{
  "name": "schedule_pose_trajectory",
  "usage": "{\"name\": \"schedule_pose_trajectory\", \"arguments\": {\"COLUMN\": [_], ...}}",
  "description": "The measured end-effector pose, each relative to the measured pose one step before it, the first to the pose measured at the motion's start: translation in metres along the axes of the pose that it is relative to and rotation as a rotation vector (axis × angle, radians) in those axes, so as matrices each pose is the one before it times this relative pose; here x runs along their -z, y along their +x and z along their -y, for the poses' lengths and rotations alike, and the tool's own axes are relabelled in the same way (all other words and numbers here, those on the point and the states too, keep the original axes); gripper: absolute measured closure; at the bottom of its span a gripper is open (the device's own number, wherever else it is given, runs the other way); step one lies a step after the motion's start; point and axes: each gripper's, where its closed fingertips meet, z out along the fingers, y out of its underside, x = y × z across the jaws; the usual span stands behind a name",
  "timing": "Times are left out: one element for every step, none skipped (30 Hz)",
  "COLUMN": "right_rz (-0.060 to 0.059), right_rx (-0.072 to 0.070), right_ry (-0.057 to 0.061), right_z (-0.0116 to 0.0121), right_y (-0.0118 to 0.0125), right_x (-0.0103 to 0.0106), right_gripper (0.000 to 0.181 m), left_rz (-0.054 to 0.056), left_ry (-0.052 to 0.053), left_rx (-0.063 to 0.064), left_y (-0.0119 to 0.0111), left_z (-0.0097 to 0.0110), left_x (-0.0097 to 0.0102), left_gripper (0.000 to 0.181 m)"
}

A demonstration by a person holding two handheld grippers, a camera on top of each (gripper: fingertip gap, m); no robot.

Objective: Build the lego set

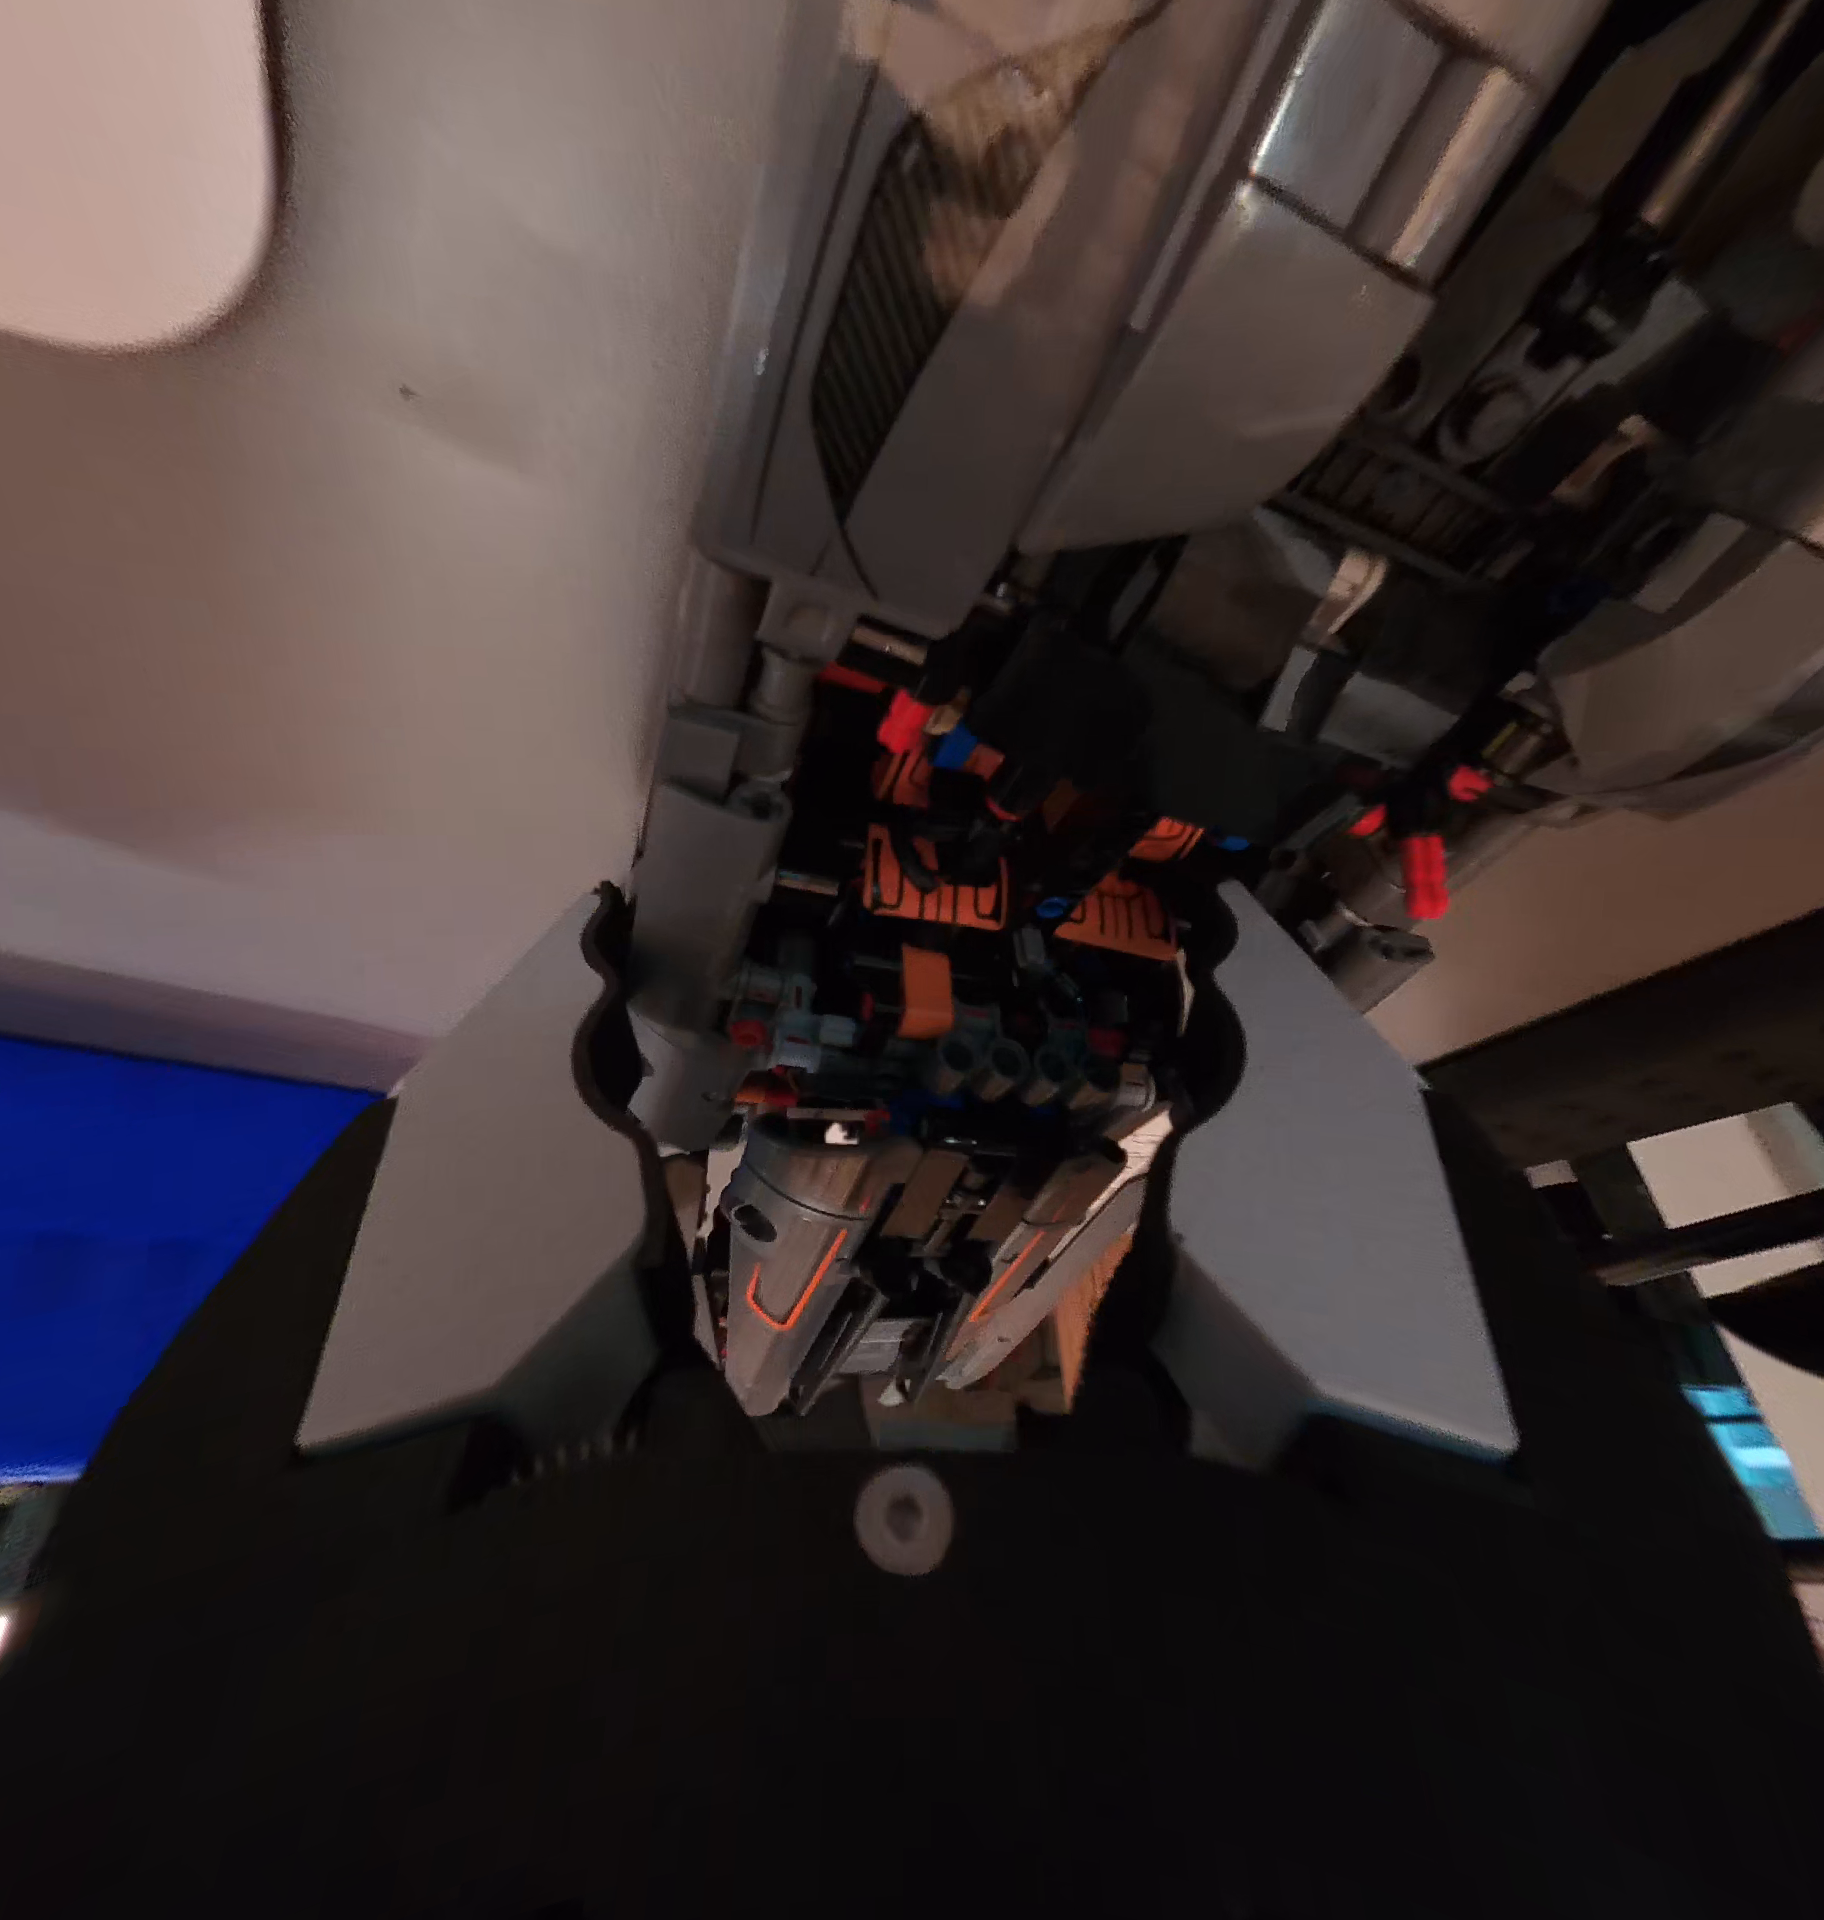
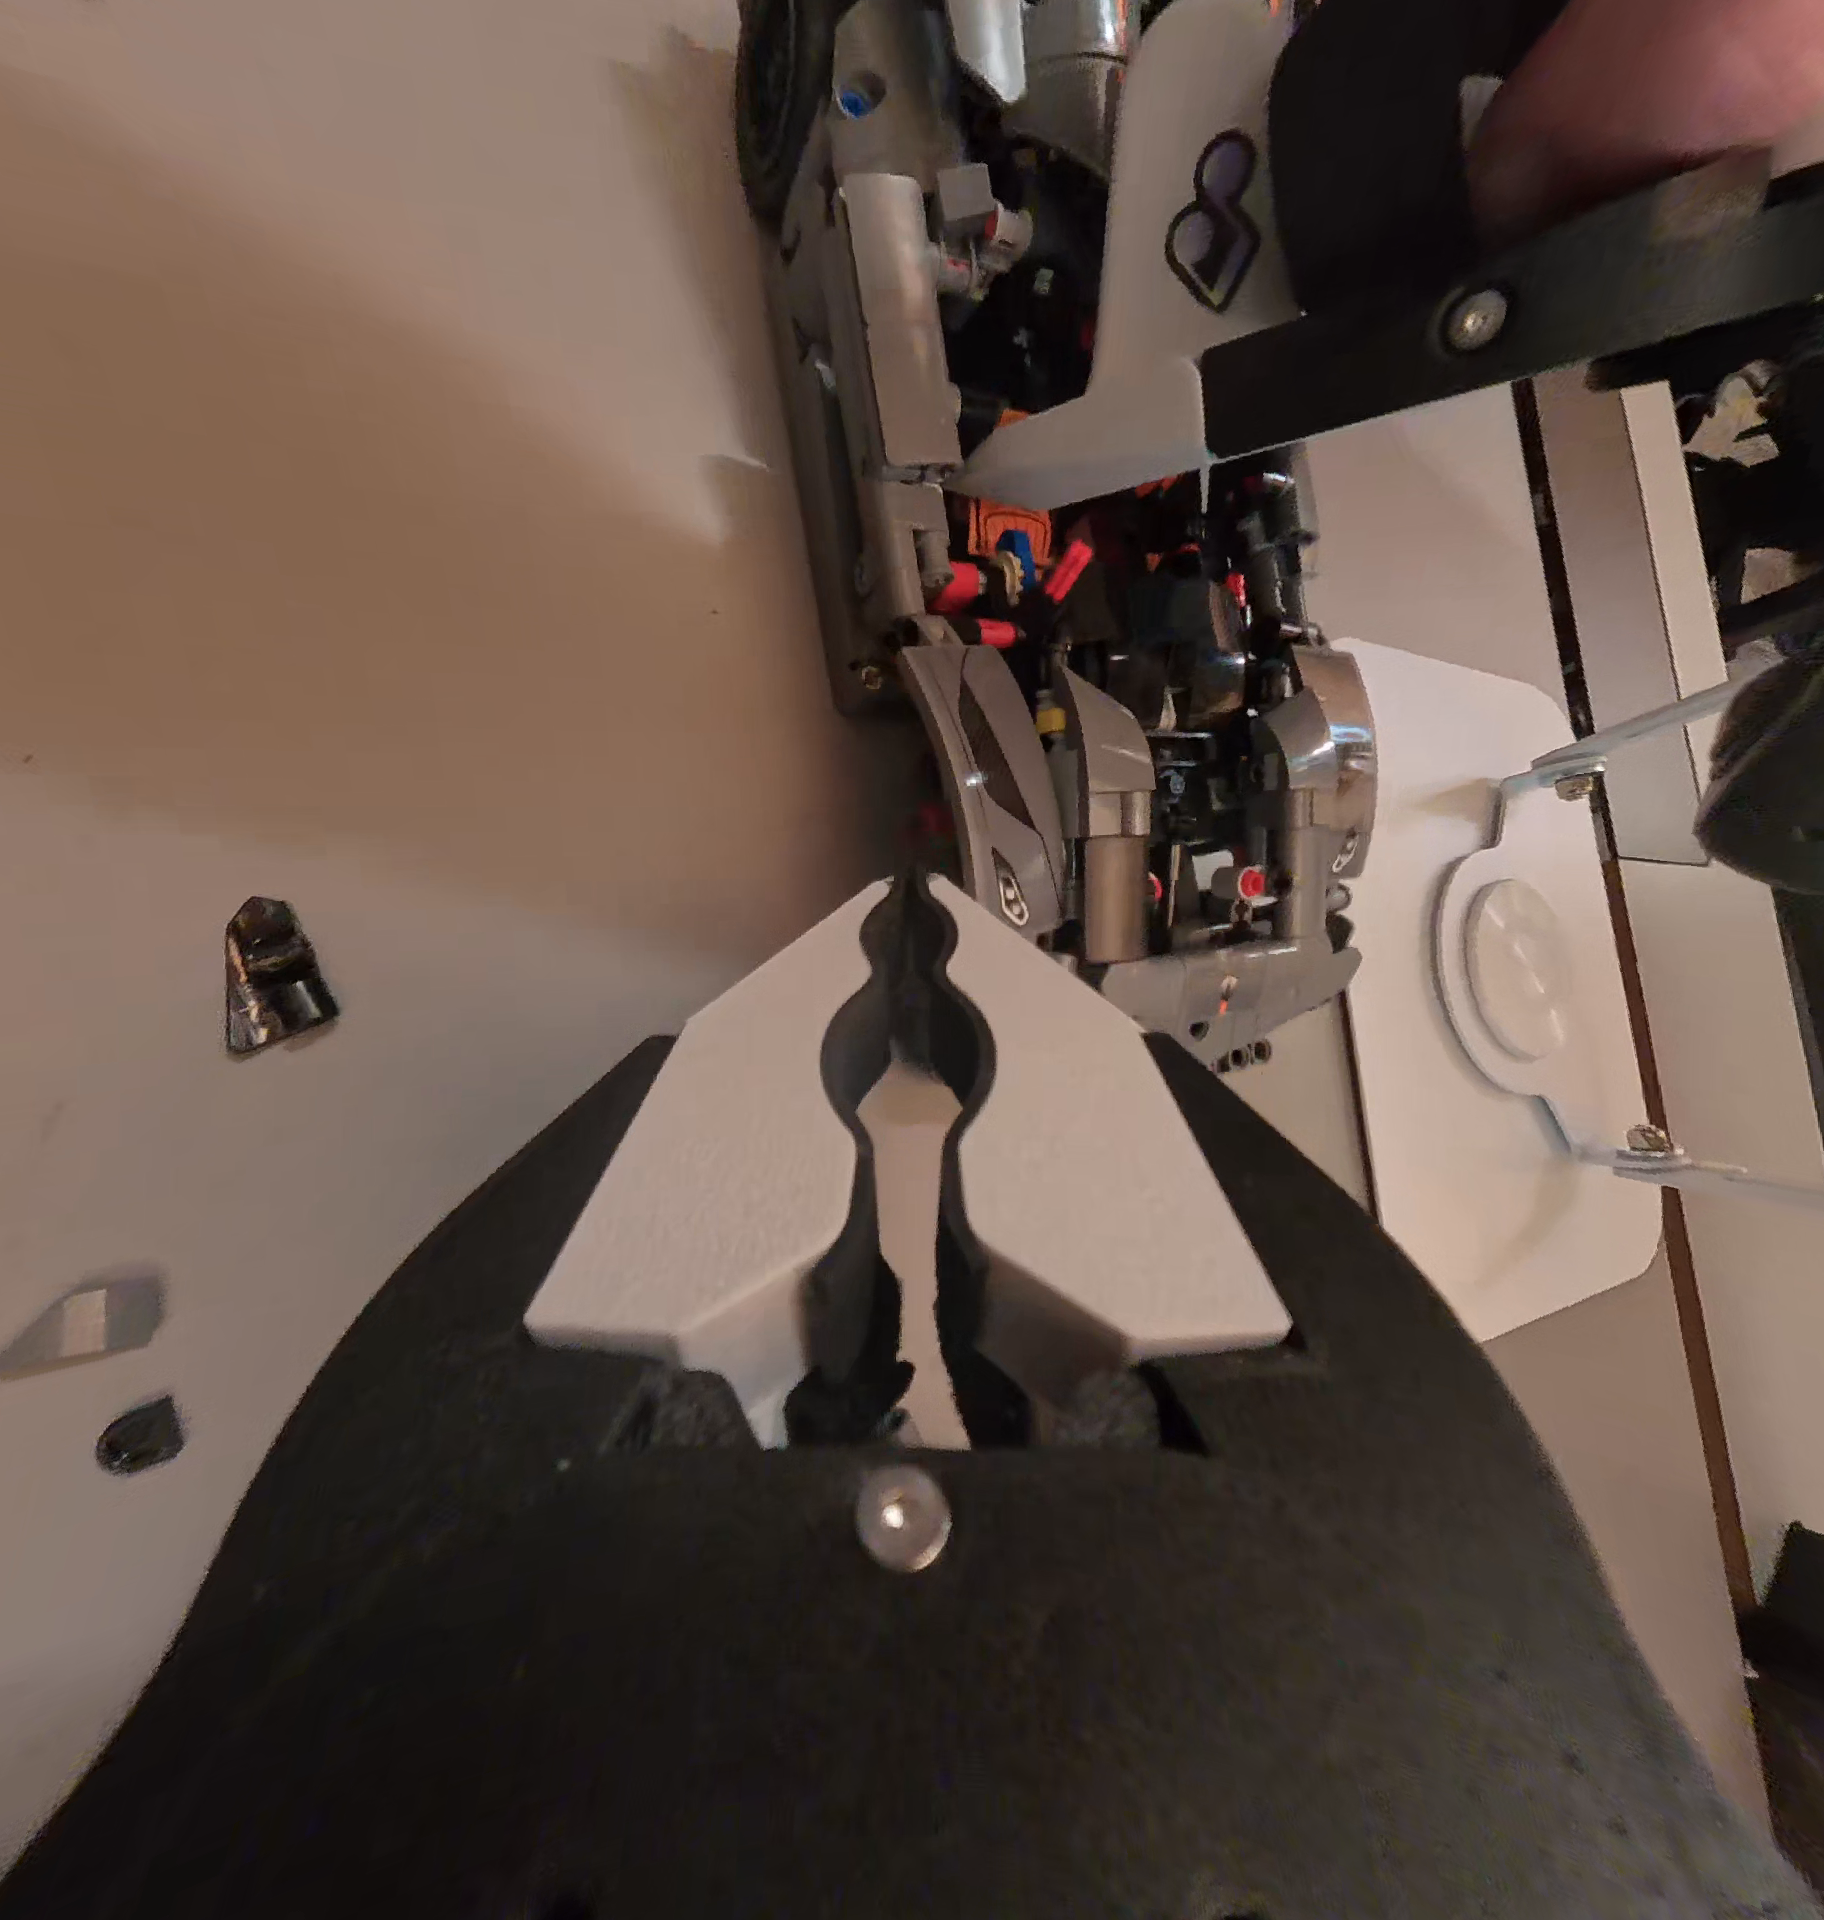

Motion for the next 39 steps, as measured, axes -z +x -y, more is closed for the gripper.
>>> {"name": "schedule_pose_trajectory", "arguments": {"right_rz": [0.0018, 0.0002, 0.0026, 0.0047, 0.0028, 0.0011, 0.0056, 0.0122, 0.0100, 0.0061, 0.0077, 0.0076, 0.0040, 0.0031, 0.0032, 0.0018, 0.0023, 0.0033, 0.0064, 0.0066, 0.0015, -0.0019, -0.0036, -0.0064, -0.0181, -0.0258, -0.0189, -0.0194, -0.0266, -0.0200, -0.0096, 0.0016, 0.0028, -0.0018, -0.0033, -0.0031, -0.0032, -0.0017, -0.0008], "right_rx": [0.0022, 0.0034, 0.0033, 0.0008, 0.0040, 0.0096, 0.0075, 0.0037, 0.0069, 0.0080, 0.0082, 0.0121, 0.0116, 0.0103, 0.0090, 0.0046, -0.0006, -0.0029, -0.0002, 0.0030, 0.0069, 0.0100, 0.0125, 0.0185, 0.0237, 0.0239, 0.0182, 0.0138, 0.0107, 0.0065, 0.0038, 0.0021, 0.0009, 0.0006, 0.0010, 0.0019, 0.0060, 0.0079, 0.0044], "right_ry": [0.0017, 0.0002, 0.0024, 0.0014, -0.0022, -0.0011, 0.0015, 0.0018, 0.0019, -0.0013, -0.0048, -0.0038, -0.0026, -0.0005, 0.0027, 0.0009, -0.0009, 0.0114, 0.0279, 0.0283, 0.0151, 0.0118, 0.0204, 0.0184, 0.0003, -0.0118, -0.0103, -0.0050, -0.0107, -0.0209, -0.0168, -0.0052, 0.0016, 0.0024, 0.0022, -0.0001, 0.0005, 0.0003, 0.0004], "right_z": [-0.00014, 0.00005, 0.00034, 0.00004, -0.00036, -0.00036, -0.00019, -0.00005, -0.00014, -0.00047, -0.00090, -0.00102, -0.00081, 0.00004, 0.00037, -0.00053, -0.00132, 0.00071, 0.00385, 0.00493, 0.00375, 0.00454, 0.00726, 0.00737, 0.00419, 0.00221, 0.00250, 0.00265, 0.00079, -0.00176, -0.00260, -0.00199, -0.00116, -0.00070, -0.00028, -0.00033, -0.00012, 0.00005, -0.00001], "right_y": [-0.00058, -0.00042, -0.00094, -0.00137, -0.00122, -0.00125, -0.00162, -0.00214, -0.00225, -0.00189, -0.00224, -0.00264, -0.00199, -0.00140, -0.00108, -0.00047, -0.00019, -0.00029, -0.00104, -0.00155, -0.00128, -0.00138, -0.00184, -0.00210, -0.00055, 0.00095, 0.00083, 0.00157, 0.00347, 0.00329, 0.00210, 0.00034, -0.00033, 0.00026, 0.00041, 0.00033, 0.00006, -0.00025, -0.00011], "right_x": [0.00057, 0.00086, 0.00085, 0.00058, 0.00021, 0.00029, 0.00045, 0.00034, 0.00024, -0.00005, -0.00051, -0.00093, -0.00087, -0.00008, 0.00096, 0.00128, 0.00177, 0.00300, 0.00410, 0.00347, 0.00220, 0.00154, 0.00113, -0.00031, -0.00228, -0.00283, -0.00258, -0.00197, -0.00171, -0.00221, -0.00223, -0.00173, -0.00095, -0.00024, 0.00052, 0.00039, 0.00015, -0.00025, -0.00042], "right_gripper": [0.181, 0.181, 0.181, 0.181, 0.181, 0.181, 0.181, 0.181, 0.181, 0.181, 0.181, 0.181, 0.181, 0.181, 0.181, 0.181, 0.181, 0.181, 0.181, 0.181, 0.181, 0.180, 0.178, 0.176, 0.170, 0.164, 0.161, 0.160, 0.163, 0.166, 0.167, 0.168, 0.169, 0.169, 0.170, 0.170, 0.170, 0.170, 0.170], "left_rz": [-0.0120, -0.0189, -0.0103, -0.0041, -0.0151, -0.0195, -0.0145, -0.0149, -0.0050, -0.0130, -0.0382, -0.0266, -0.0075, 0.0000, -0.0044, -0.0139, -0.0175, -0.0168, -0.0151, -0.0140, -0.0040, -0.0158, -0.0149, -0.0105, 0.0001, -0.0103, -0.0128, -0.0099, -0.0128, -0.0247, -0.0129, 0.0110, 0.0149, 0.0212, 0.0507, 0.0699, 0.0525, 0.0559, 0.0557], "left_ry": [-0.0149, -0.0145, -0.0129, -0.0072, -0.0108, -0.0151, -0.0164, -0.0167, -0.0080, -0.0055, -0.0124, -0.0085, 0.0026, 0.0112, 0.0177, 0.0254, 0.0263, 0.0360, 0.0321, 0.0278, 0.0318, 0.0448, 0.0571, 0.0526, 0.0599, 0.0657, 0.0502, 0.0364, 0.0435, 0.0447, 0.0243, 0.0273, 0.0252, 0.0088, -0.0045, -0.0016, -0.0092, 0.0244, 0.0388], "left_rx": [0.0276, 0.0272, 0.0213, 0.0170, 0.0281, 0.0331, 0.0232, 0.0199, 0.0156, 0.0193, 0.0196, 0.0079, 0.0110, 0.0036, -0.0064, 0.0017, -0.0055, -0.0140, -0.0104, -0.0137, -0.0221, -0.0207, -0.0183, -0.0190, -0.0270, -0.0349, -0.0281, -0.0115, -0.0206, -0.0373, -0.0366, -0.0353, -0.0449, -0.0564, -0.0653, -0.0594, -0.0667, -0.0869, -0.0639], "left_y": [0.00372, 0.00402, 0.00335, 0.00287, 0.00379, 0.00440, 0.00443, 0.00476, 0.00301, 0.00389, 0.00753, 0.00544, 0.00114, -0.00024, -0.00022, -0.00038, -0.00019, 0.00013, -0.00010, 0.00018, -0.00098, 0.00049, 0.00057, 0.00054, -0.00040, 0.00122, 0.00082, -0.00020, 0.00174, 0.00592, 0.00530, 0.00334, 0.00489, 0.00572, 0.00199, -0.00085, 0.00097, 0.00069, -0.00136], "left_z": [-0.00338, -0.00336, -0.00320, -0.00282, -0.00307, -0.00393, -0.00403, -0.00366, -0.00260, -0.00290, -0.00325, -0.00289, -0.00138, -0.00009, 0.00033, 0.00080, 0.00057, 0.00078, -0.00032, -0.00095, -0.00091, 0.00168, 0.00382, 0.00380, 0.00542, 0.00721, 0.00550, 0.00354, 0.00526, 0.00520, 0.00226, 0.00294, 0.00237, 0.00005, -0.00128, 0.00020, -0.00006, 0.00483, 0.00613], "left_x": [-0.00158, -0.00174, -0.00188, -0.00155, -0.00169, -0.00247, -0.00245, -0.00260, -0.00198, -0.00127, -0.00222, -0.00229, -0.00132, -0.00042, 0.00014, 0.00040, 0.00055, 0.00059, 0.00074, 0.00150, 0.00251, 0.00340, 0.00452, 0.00476, 0.00501, 0.00432, 0.00302, 0.00207, 0.00212, 0.00177, 0.00128, 0.00129, 0.00101, 0.00044, 0.00074, 0.00107, 0.00068, 0.00178, 0.00213], "left_gripper": [0.077, 0.077, 0.077, 0.077, 0.077, 0.077, 0.077, 0.076, 0.076, 0.076, 0.076, 0.076, 0.076, 0.076, 0.077, 0.078, 0.079, 0.080, 0.080, 0.081, 0.084, 0.087, 0.092, 0.094, 0.097, 0.101, 0.105, 0.105, 0.105, 0.103, 0.099, 0.097, 0.098, 0.097, 0.097, 0.095, 0.096, 0.102, 0.110]}}
